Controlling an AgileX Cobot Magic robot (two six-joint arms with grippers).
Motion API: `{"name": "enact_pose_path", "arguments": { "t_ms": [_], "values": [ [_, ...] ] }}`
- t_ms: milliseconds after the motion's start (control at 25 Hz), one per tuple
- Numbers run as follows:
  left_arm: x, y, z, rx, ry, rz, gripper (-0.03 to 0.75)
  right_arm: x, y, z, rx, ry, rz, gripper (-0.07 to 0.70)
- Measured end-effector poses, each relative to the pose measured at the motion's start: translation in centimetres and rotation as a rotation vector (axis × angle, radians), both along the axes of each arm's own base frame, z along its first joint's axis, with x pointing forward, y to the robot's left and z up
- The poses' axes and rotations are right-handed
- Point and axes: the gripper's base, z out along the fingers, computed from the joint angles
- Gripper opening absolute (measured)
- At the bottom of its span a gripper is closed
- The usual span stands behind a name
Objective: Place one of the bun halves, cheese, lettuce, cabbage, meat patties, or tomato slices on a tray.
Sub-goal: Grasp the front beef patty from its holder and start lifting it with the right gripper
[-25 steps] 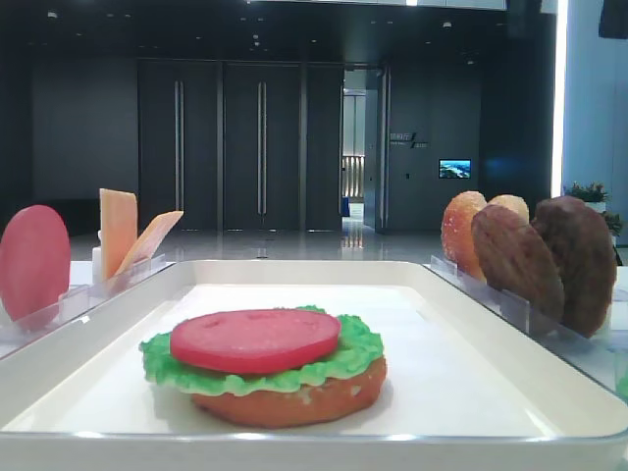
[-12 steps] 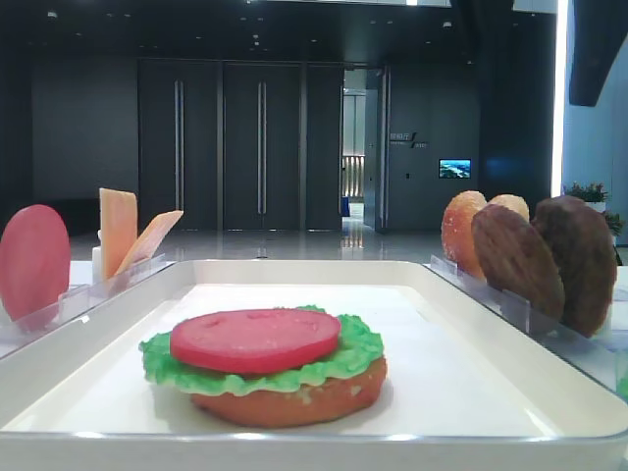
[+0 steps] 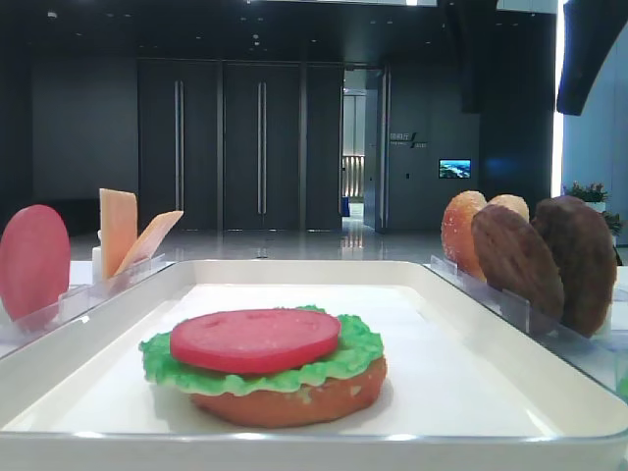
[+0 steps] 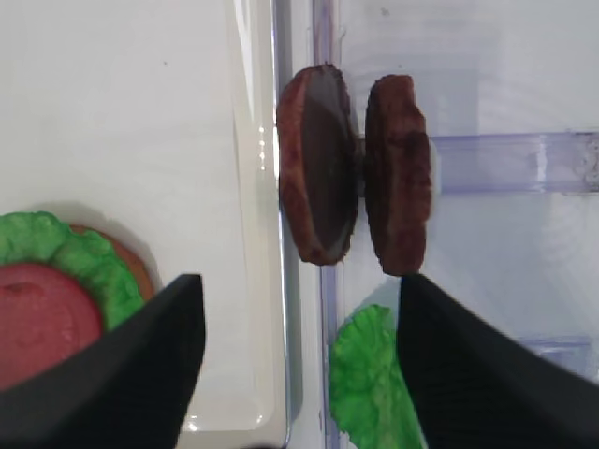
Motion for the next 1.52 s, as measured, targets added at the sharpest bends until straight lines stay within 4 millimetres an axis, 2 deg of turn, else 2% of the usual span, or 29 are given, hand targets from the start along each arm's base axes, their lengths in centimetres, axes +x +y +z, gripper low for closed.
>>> {"name": "enact_pose_path", "arguments": {
  "t_ms": [400,680,1120,1520],
  "values": [
    [0.0,-0.1,0.0,-0.005,0.0,-0.003,0.0,0.6,0.7,0.1,0.072,-0.06,-0.005,0.434],
    [0.0,-0.1,0.0,-0.006,0.0,-0.004,0.0,1.3,1.4,-2.2,0.051,0.011,0.001,0.434],
    [0.0,-0.1,0.0,-0.006,0.0,-0.004,0.0,2.1,1.8,-4.6,0.006,0.061,0.021,0.434],
    [0.0,-0.1,0.0,-0.006,0.0,-0.004,0.0,2.6,1.6,-5.4,-0.038,0.055,0.035,0.434]
  ]
}}
